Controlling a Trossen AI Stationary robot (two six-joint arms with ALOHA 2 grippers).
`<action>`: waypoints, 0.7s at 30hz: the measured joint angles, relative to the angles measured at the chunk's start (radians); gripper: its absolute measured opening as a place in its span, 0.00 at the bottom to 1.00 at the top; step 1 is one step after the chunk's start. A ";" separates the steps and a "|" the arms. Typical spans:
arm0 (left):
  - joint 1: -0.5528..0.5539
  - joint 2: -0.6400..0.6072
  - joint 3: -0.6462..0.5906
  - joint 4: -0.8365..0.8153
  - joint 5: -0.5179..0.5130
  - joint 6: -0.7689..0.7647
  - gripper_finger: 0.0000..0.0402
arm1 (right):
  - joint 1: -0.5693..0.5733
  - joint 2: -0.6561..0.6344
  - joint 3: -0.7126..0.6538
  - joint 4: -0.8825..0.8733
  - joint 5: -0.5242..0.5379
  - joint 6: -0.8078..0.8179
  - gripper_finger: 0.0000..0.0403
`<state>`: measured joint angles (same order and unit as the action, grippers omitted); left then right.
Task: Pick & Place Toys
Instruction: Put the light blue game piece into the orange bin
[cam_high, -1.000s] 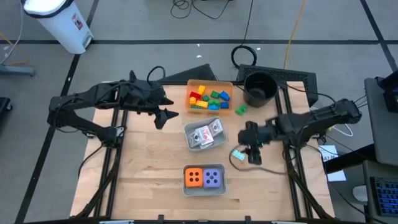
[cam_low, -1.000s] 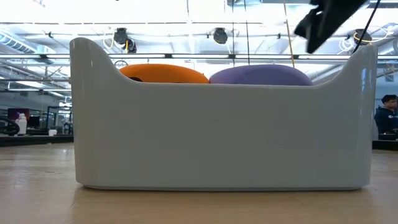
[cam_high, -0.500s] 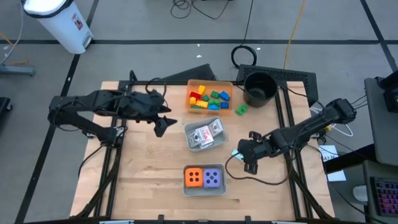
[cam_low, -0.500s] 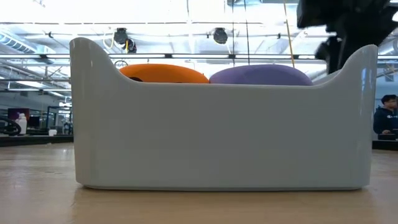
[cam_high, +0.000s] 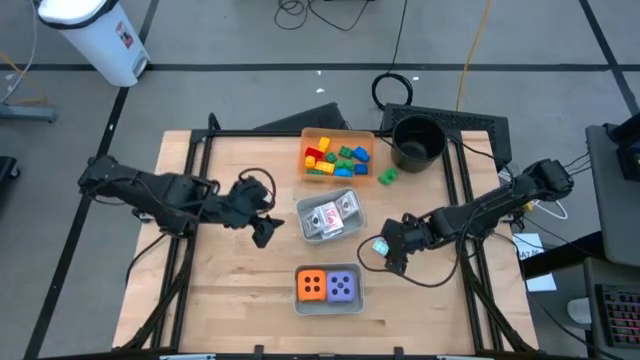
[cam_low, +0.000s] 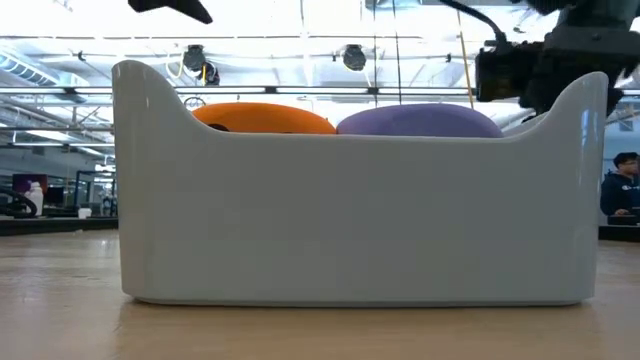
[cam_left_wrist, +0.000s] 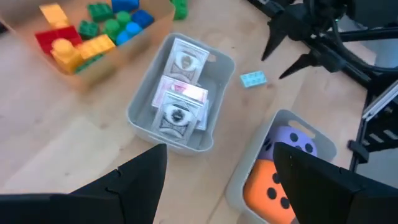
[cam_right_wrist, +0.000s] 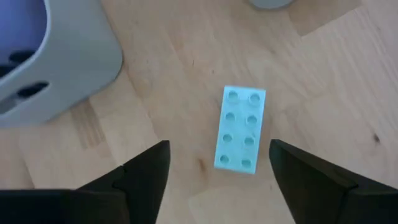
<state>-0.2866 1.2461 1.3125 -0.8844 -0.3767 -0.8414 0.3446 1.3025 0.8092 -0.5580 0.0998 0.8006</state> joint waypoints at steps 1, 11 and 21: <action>-0.006 0.000 -0.020 0.024 -0.001 -0.012 0.73 | -0.009 0.000 -0.009 0.021 0.000 -0.001 0.67; -0.042 0.000 -0.078 0.132 -0.028 -0.052 0.73 | -0.063 0.049 -0.029 0.076 0.057 -0.118 0.68; -0.042 0.000 -0.078 0.157 -0.044 -0.052 0.73 | -0.064 0.174 -0.029 0.117 0.034 -0.144 0.65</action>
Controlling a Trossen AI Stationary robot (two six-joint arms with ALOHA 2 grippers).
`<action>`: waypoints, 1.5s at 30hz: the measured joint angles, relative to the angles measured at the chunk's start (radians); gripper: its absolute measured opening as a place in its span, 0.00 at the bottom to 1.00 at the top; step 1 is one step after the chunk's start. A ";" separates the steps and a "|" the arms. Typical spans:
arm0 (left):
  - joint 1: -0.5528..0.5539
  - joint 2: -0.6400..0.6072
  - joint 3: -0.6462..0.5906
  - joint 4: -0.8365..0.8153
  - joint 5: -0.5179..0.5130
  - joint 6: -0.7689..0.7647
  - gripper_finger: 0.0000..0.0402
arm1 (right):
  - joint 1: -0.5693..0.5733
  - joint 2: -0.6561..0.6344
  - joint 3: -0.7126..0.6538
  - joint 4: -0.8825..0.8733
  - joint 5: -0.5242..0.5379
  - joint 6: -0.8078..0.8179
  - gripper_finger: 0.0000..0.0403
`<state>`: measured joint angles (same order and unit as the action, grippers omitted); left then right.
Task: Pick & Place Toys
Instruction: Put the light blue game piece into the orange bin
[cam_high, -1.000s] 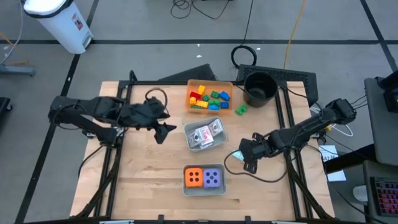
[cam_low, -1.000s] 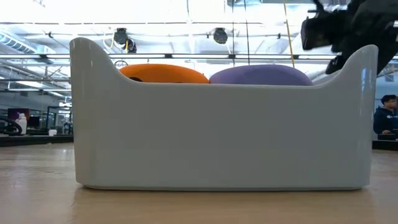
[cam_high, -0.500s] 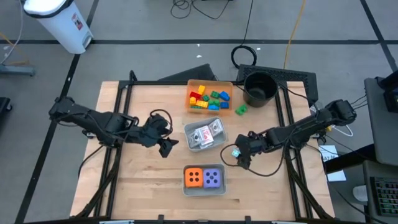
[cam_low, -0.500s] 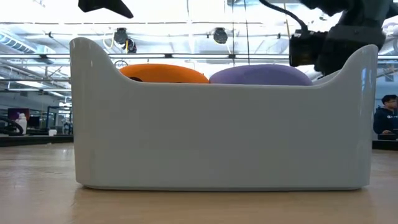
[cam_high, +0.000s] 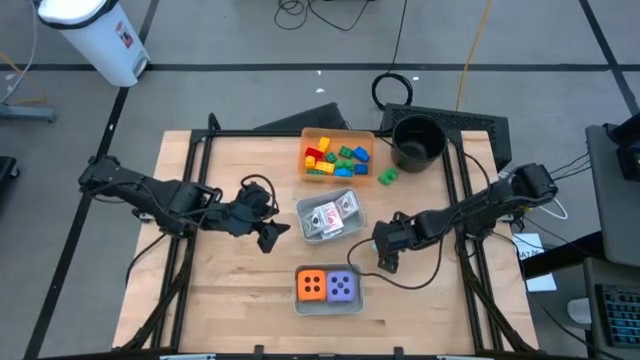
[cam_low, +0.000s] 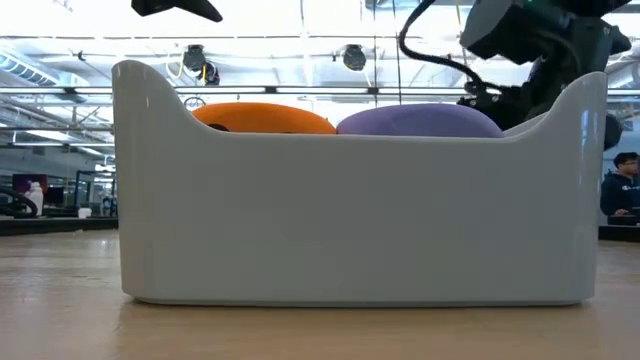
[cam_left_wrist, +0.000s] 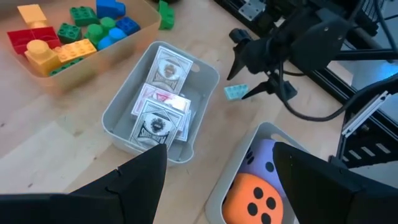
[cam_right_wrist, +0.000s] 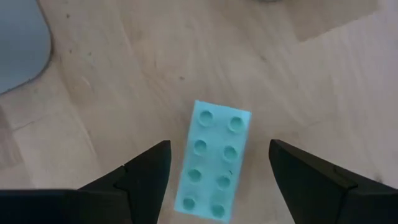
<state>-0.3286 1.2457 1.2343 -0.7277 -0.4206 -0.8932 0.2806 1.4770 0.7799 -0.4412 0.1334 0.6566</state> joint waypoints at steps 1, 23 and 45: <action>0.000 0.000 0.000 0.000 0.000 0.000 0.73 | 0.000 0.010 0.000 0.012 -0.002 -0.004 0.65; 0.001 0.000 0.000 -0.003 0.000 0.007 0.73 | -0.048 0.048 0.001 0.012 -0.033 -0.011 0.34; 0.050 0.000 0.000 0.011 0.012 0.015 0.73 | -0.149 -0.338 0.001 0.164 -0.058 -0.064 0.33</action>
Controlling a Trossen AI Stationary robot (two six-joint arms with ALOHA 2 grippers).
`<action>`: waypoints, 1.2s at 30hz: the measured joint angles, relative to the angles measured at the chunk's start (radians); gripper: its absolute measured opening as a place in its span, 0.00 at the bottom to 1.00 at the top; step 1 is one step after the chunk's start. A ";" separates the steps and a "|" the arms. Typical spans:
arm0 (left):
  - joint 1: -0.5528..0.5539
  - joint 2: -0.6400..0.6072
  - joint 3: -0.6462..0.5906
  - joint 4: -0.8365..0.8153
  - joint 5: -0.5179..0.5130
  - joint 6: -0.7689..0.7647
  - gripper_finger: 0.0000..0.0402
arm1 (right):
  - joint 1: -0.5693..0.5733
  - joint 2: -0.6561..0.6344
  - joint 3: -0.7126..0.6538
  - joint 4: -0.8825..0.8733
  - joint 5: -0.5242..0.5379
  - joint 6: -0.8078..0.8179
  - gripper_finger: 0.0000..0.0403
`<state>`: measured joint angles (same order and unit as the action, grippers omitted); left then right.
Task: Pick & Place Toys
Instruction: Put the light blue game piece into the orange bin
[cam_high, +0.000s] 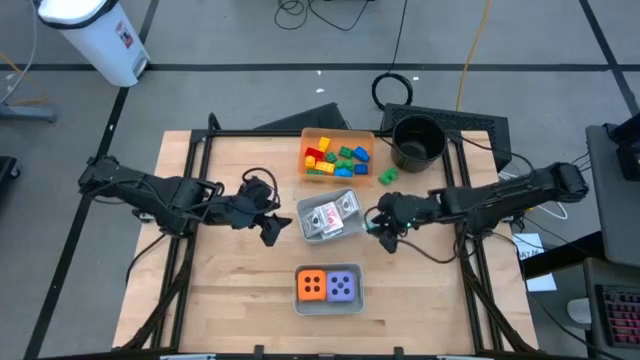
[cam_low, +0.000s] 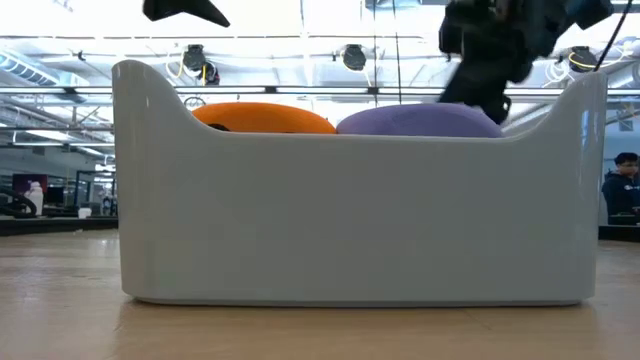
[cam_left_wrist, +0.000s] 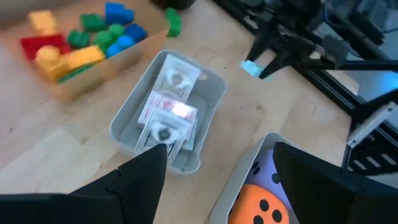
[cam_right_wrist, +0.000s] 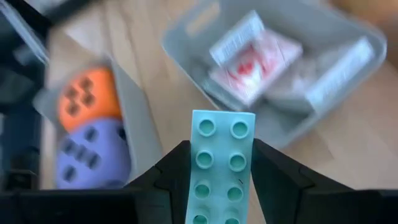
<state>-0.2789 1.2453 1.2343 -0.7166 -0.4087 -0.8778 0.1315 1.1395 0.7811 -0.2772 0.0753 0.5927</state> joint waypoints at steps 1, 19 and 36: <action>0.008 0.000 0.000 0.019 0.016 0.036 0.73 | -0.005 -0.014 0.000 0.018 0.000 -0.004 0.33; 0.163 0.046 0.000 0.253 0.205 0.304 0.73 | -0.299 0.104 0.280 -0.040 -0.082 -0.304 0.33; 0.295 -0.043 0.002 0.246 0.335 0.493 0.73 | -0.763 0.658 0.846 -0.362 -0.322 -0.690 0.33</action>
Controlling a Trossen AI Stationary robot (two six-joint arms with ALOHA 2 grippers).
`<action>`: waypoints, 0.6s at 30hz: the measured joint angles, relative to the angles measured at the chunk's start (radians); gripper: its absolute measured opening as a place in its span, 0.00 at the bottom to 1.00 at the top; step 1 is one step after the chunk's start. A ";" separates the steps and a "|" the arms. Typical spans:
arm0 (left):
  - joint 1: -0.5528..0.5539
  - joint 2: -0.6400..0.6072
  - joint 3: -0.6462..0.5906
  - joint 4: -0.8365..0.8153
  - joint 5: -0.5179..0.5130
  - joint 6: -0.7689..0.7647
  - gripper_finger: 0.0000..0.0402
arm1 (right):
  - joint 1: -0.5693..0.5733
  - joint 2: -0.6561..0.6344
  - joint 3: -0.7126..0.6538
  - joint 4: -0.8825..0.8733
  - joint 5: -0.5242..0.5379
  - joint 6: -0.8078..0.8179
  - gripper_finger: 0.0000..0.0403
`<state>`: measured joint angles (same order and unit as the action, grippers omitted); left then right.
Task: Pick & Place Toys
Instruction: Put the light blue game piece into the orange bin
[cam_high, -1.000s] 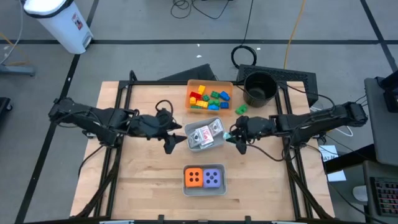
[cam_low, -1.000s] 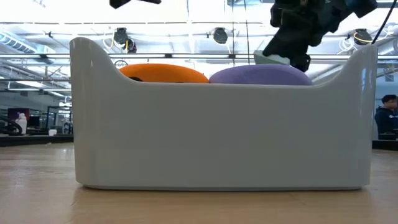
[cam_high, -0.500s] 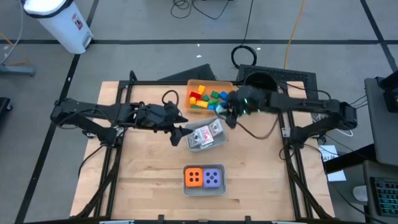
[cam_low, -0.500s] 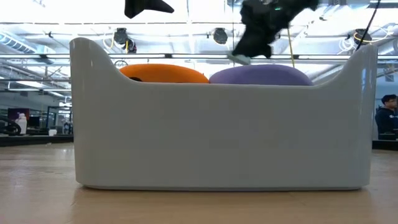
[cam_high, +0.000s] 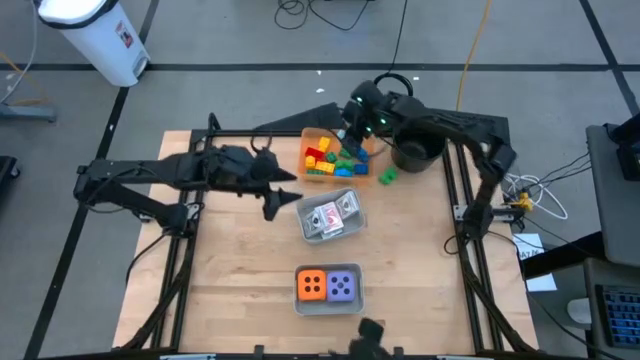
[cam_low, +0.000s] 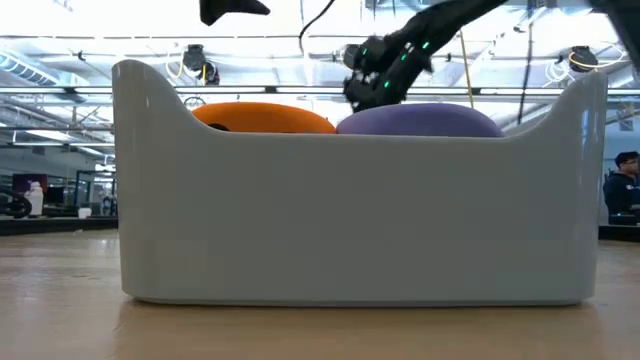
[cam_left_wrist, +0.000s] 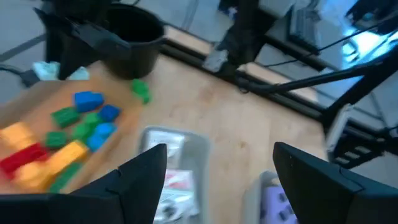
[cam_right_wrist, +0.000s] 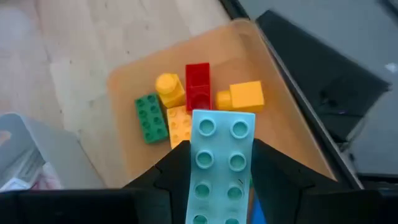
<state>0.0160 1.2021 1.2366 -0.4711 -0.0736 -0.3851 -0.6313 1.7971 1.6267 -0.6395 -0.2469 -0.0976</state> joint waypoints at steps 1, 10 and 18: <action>0.018 -0.016 -0.002 -0.017 0.008 0.015 0.73 | -0.011 0.034 0.027 -0.008 -0.009 -0.009 0.33; 0.255 -0.135 -0.003 -0.046 0.159 0.156 0.73 | -0.053 0.268 0.220 -0.078 -0.020 -0.064 0.33; 0.443 -0.155 -0.001 -0.075 0.349 0.229 0.73 | -0.041 0.328 0.276 -0.112 -0.017 -0.065 0.33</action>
<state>0.4594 1.0470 1.2358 -0.5461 0.2754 -0.1556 -0.6718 2.1248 1.9026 -0.7512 -0.2635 -0.1623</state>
